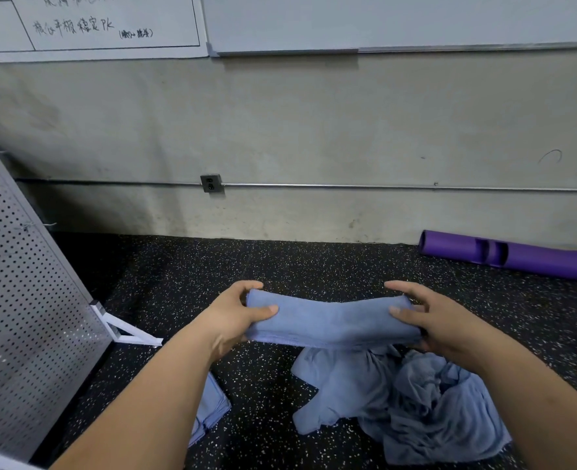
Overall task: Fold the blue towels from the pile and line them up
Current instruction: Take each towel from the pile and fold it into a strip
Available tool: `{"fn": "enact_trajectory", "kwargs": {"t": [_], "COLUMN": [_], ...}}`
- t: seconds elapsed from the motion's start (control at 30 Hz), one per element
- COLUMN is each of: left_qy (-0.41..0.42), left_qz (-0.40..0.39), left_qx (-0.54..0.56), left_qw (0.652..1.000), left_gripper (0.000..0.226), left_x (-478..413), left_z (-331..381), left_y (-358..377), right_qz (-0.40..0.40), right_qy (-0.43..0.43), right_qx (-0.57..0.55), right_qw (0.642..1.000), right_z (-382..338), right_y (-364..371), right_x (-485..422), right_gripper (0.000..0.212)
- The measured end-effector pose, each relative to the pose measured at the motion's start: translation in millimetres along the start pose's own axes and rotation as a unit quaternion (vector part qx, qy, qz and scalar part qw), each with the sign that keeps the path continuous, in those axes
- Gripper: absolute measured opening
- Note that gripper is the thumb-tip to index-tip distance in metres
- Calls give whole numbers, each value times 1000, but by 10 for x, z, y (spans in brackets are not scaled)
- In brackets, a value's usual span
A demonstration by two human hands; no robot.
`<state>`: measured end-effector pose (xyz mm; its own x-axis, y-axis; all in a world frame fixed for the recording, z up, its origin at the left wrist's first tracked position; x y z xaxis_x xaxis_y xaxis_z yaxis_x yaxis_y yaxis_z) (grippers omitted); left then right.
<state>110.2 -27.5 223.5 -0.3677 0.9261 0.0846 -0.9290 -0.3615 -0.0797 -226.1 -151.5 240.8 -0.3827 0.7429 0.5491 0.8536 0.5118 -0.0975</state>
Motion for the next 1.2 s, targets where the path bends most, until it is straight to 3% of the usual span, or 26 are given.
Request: {"fn": "enact_trajectory", "kwargs": {"t": [0.2, 0.37, 0.5, 0.77, 0.97, 1.2], "left_qy": [72, 105, 111, 102, 148, 235], "left_qz": [43, 5, 30, 48, 33, 41], "left_qx": [37, 18, -13, -24, -120, -264], "left_qw": [996, 994, 993, 993, 981, 935], "left_gripper": [50, 41, 39, 31, 43, 45], "left_x": [-31, -13, -22, 19, 33, 92], "left_z": [201, 268, 244, 238, 264, 457], "left_y": [-65, 3, -52, 17, 67, 329], "right_qz": [87, 78, 154, 158, 200, 287], "right_qy": [-71, -84, -108, -120, -146, -186], "right_qx": [-19, -15, 42, 58, 114, 215], "right_qw": [994, 993, 981, 978, 962, 915], "right_z": [-126, -153, -164, -178, -206, -280], "right_y": [-179, -153, -284, -139, -70, 113], "right_x": [-14, -20, 3, 27, 25, 80], "right_gripper": [28, 34, 34, 26, 40, 43]}}
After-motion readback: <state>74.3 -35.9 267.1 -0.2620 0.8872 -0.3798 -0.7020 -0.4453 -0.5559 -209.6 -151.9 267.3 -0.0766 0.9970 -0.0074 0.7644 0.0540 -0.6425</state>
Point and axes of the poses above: each hand's wrist, its own x-axis away from the middle knuckle, its own y-axis out of the palm, z = x × y, the point moved 7 cm from there along -x, towards the middle knuckle, and after that the axes turned 15 degrees about y, right-handed, at the moved point
